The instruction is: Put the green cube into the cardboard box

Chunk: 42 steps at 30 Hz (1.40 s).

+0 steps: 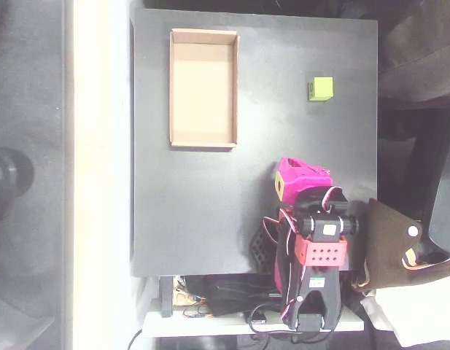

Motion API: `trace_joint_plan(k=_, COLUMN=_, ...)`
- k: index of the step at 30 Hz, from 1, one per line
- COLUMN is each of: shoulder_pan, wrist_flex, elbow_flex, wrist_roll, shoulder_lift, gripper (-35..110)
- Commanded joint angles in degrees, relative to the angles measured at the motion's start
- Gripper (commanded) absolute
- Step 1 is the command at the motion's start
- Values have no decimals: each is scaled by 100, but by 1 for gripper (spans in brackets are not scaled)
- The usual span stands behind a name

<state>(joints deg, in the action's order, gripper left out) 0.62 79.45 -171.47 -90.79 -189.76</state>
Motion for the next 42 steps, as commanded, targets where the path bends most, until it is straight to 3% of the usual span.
trace_joint_plan(k=1, shoulder_pan=97, wrist_flex=35, elbow_flex=747, wrist_roll=-70, shoulder_lift=308, gripper=1)
trace_joint_plan(k=26, shoulder_pan=9, wrist_flex=35, elbow_flex=7163, wrist_roll=-70, shoulder_lift=6697, gripper=1)
trace_joint_plan(k=42, shoulder_pan=-923, wrist_flex=35, elbow_flex=8798, wrist_roll=-79, shoulder_lift=9615, gripper=1)
